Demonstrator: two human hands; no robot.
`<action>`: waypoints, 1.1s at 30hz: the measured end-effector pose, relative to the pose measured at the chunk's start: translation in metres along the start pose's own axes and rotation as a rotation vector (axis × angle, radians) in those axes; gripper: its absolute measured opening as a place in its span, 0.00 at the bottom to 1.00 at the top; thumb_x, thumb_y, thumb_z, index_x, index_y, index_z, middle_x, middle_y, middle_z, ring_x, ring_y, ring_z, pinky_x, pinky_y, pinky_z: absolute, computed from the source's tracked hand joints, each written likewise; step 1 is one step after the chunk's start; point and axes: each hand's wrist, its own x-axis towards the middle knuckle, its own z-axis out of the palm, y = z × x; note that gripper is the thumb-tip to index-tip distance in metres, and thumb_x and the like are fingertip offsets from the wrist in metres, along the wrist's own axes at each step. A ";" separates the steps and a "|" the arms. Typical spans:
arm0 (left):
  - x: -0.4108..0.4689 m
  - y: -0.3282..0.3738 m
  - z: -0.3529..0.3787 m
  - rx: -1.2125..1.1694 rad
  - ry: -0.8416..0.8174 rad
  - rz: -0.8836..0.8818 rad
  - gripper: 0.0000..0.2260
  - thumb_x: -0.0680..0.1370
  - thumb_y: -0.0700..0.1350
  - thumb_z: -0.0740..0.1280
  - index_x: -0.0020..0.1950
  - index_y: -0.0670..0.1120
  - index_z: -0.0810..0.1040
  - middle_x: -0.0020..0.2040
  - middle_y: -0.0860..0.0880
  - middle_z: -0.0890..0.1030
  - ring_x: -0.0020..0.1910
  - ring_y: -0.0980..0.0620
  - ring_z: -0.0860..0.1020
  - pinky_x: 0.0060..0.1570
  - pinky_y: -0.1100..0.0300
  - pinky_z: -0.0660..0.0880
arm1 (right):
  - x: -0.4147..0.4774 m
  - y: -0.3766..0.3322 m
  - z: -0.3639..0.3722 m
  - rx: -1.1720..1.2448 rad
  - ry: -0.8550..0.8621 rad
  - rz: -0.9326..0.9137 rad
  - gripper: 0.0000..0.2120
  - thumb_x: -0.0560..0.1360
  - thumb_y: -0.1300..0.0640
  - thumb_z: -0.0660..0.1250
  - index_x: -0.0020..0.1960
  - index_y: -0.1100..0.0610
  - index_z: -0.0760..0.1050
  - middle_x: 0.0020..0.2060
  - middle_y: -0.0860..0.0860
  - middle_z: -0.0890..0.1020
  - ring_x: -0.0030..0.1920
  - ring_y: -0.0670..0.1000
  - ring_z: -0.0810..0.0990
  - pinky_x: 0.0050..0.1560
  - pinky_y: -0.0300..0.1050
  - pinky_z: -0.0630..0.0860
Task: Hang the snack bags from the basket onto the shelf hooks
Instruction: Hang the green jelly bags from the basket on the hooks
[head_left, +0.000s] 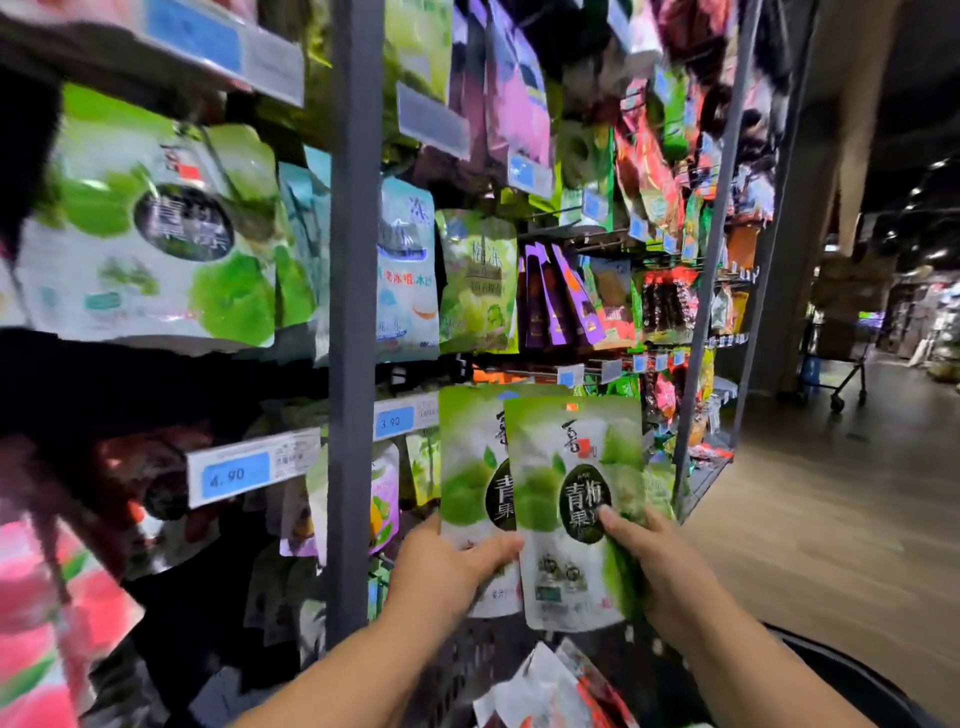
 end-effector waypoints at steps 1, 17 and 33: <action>0.002 0.014 -0.002 -0.019 0.002 0.014 0.16 0.71 0.40 0.77 0.29 0.47 0.73 0.18 0.57 0.71 0.18 0.64 0.67 0.23 0.72 0.63 | 0.002 -0.011 0.009 0.005 0.013 -0.023 0.09 0.76 0.62 0.68 0.56 0.63 0.78 0.43 0.59 0.86 0.40 0.57 0.84 0.36 0.47 0.81; -0.008 0.109 -0.106 -0.237 0.327 0.195 0.16 0.58 0.51 0.82 0.41 0.48 0.85 0.40 0.47 0.86 0.45 0.41 0.85 0.51 0.40 0.80 | -0.019 -0.103 0.149 -0.314 -0.329 -0.176 0.08 0.81 0.50 0.64 0.58 0.50 0.77 0.42 0.48 0.87 0.39 0.47 0.85 0.34 0.38 0.76; -0.044 0.147 -0.211 -0.118 0.601 0.269 0.07 0.68 0.48 0.79 0.39 0.47 0.84 0.35 0.52 0.85 0.41 0.49 0.82 0.40 0.56 0.74 | -0.006 -0.150 0.287 -0.304 -0.169 -0.364 0.07 0.79 0.51 0.66 0.48 0.55 0.79 0.46 0.59 0.85 0.49 0.64 0.84 0.56 0.66 0.78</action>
